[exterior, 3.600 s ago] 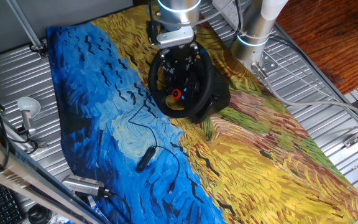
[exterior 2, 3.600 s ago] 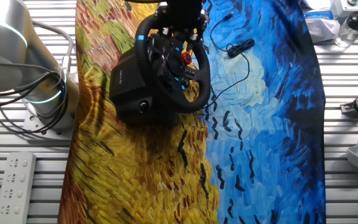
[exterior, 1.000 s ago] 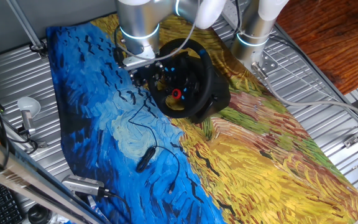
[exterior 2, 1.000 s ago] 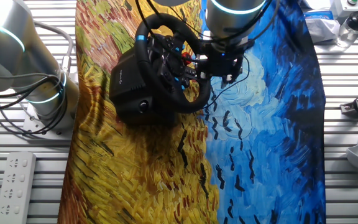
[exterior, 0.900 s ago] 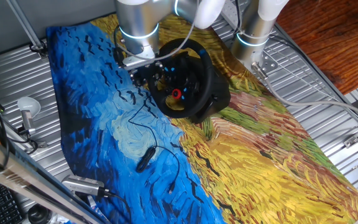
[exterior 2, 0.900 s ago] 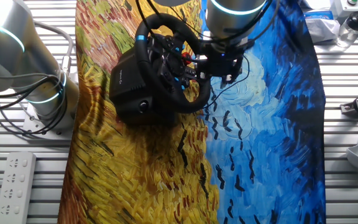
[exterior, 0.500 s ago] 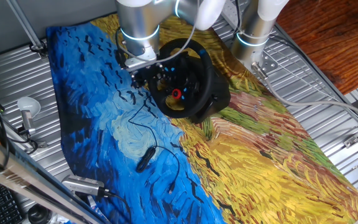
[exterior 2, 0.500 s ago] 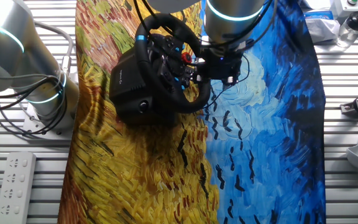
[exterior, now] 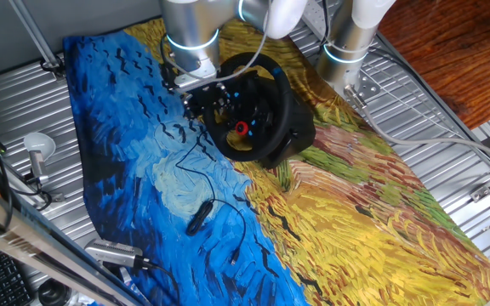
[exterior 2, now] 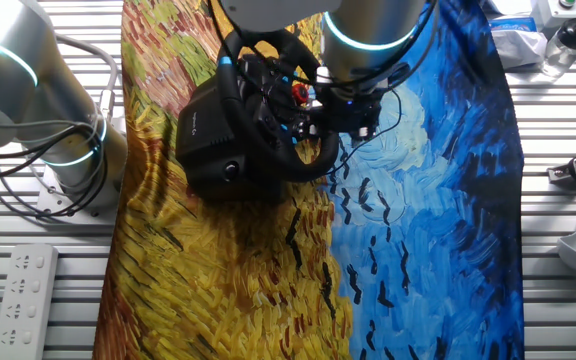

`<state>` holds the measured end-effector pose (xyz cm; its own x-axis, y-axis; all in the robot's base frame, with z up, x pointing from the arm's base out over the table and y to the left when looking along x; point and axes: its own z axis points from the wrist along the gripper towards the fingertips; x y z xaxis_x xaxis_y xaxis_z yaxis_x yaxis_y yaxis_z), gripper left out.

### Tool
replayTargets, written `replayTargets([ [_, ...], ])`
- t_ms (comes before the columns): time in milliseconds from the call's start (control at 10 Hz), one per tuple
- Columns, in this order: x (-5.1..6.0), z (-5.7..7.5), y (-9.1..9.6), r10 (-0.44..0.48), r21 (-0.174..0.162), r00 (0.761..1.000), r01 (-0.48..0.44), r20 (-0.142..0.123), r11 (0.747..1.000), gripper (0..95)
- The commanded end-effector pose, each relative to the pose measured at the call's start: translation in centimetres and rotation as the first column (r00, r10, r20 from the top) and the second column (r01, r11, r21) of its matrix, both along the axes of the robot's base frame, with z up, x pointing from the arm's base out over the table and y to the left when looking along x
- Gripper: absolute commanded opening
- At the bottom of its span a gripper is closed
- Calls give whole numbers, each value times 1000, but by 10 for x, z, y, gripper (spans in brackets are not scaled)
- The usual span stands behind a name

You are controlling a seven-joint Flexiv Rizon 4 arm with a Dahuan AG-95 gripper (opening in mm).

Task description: Rotate the steering wheel 90 degrees clockwise

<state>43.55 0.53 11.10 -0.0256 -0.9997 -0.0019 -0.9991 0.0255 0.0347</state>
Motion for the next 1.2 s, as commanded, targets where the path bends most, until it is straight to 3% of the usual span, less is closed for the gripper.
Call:
replayTargets([
  [100,0,-2,0,11,6,1000,-11,-1,1000,570],
  [300,0,-2,0,10,10,1000,-10,0,1000,570],
  [600,0,-2,-1,-68,2,998,68,-5,998,570],
  [1100,1,-10,-9,-133,-3,991,133,-30,991,570],
  [1200,2,-11,-12,-146,-1,989,146,-37,989,380],
])
